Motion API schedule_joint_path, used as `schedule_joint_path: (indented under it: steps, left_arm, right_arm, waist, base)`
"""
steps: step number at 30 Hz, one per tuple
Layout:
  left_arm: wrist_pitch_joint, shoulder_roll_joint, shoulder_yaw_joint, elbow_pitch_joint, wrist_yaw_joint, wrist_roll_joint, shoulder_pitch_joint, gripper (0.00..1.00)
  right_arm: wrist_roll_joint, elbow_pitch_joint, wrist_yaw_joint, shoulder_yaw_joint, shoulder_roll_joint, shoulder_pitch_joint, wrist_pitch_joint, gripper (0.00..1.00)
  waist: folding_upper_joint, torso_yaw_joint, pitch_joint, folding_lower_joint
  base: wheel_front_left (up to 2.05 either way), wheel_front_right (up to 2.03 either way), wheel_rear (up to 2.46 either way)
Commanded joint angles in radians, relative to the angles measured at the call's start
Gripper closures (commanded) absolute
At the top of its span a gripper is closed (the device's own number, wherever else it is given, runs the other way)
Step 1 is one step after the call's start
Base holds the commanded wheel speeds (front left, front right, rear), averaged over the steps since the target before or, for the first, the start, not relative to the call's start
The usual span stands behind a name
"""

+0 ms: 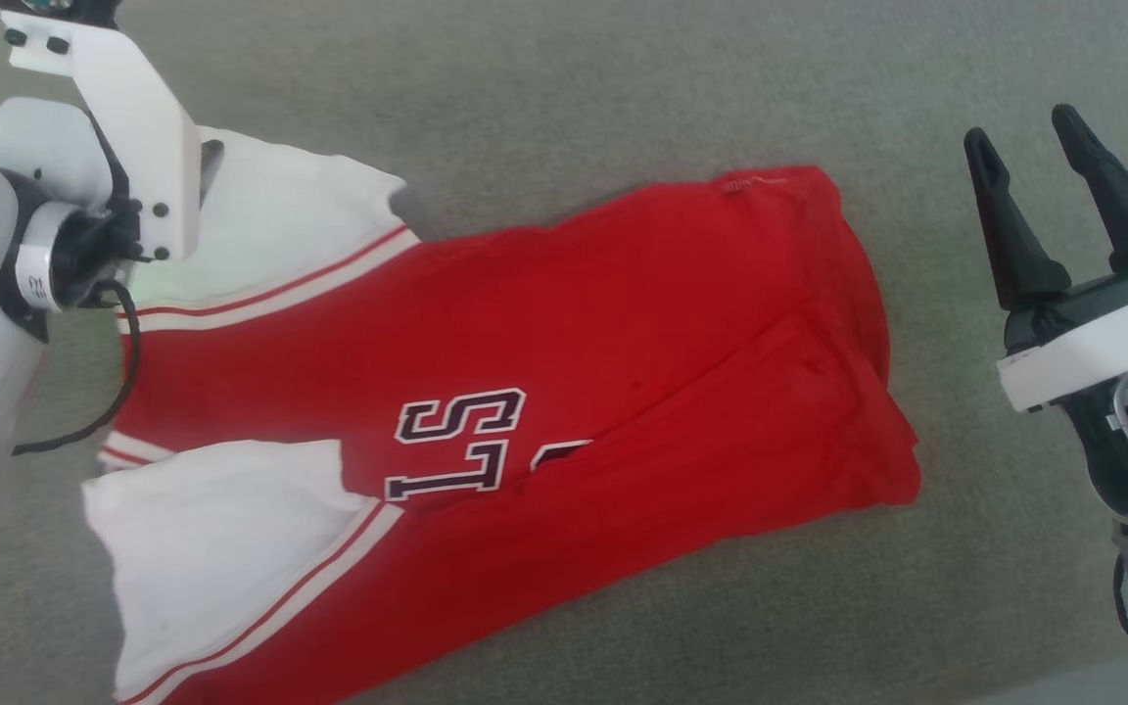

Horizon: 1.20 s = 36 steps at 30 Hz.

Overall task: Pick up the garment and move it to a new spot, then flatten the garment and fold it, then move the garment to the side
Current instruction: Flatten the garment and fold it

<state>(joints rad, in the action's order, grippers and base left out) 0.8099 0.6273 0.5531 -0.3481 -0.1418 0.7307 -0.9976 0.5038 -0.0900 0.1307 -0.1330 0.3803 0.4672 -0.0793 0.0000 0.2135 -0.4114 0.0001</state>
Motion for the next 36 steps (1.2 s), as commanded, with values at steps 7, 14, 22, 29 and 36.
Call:
schedule_joint_path:
  steps: [7, 14, 22, 29, 36]
  left_arm:
    - [0.031, -0.029, 0.01, -0.201, 0.018, 0.006, -0.077, 0.0]
    - [0.083, -0.071, 0.028, -0.338, 0.016, 0.027, -0.081, 0.87]
    - [0.095, -0.124, 0.041, -0.395, 0.033, 0.046, -0.111, 1.0]
    - [0.058, -0.184, 0.058, -0.426, 0.052, 0.035, -0.155, 1.0]
    - [0.012, -0.231, 0.07, -0.463, 0.077, 0.029, -0.197, 1.0]
  right_arm:
    - [0.049, -0.03, 0.0, -0.056, 0.022, 0.037, -0.024, 0.0]
    - [0.092, -0.037, 0.0, -0.101, 0.042, 0.058, 0.01, 0.0]
    - [0.193, -0.045, 0.0, -0.188, 0.088, 0.139, 0.177, 0.0]
    - [0.268, -0.14, 0.0, -0.334, 0.146, 0.28, 0.364, 0.0]
    - [0.337, -0.314, 0.0, -0.477, 0.145, 0.418, 0.567, 0.0]
  waist:
    - [0.0, 0.062, -0.085, -0.0001]
    - [0.0, 0.068, -0.104, -0.0001]
    - [0.0, 0.041, -0.112, -0.0001]
    - [0.0, -0.017, -0.117, -0.0001]
    - [0.0, -0.061, -0.12, -0.0001]
  base:
    - [0.0, 0.0, 0.0]
    - [0.0, 0.0, 0.0]
    - [0.0, 0.0, 0.0]
    - [0.0, 0.0, 0.0]
    - [0.0, 0.0, 0.0]
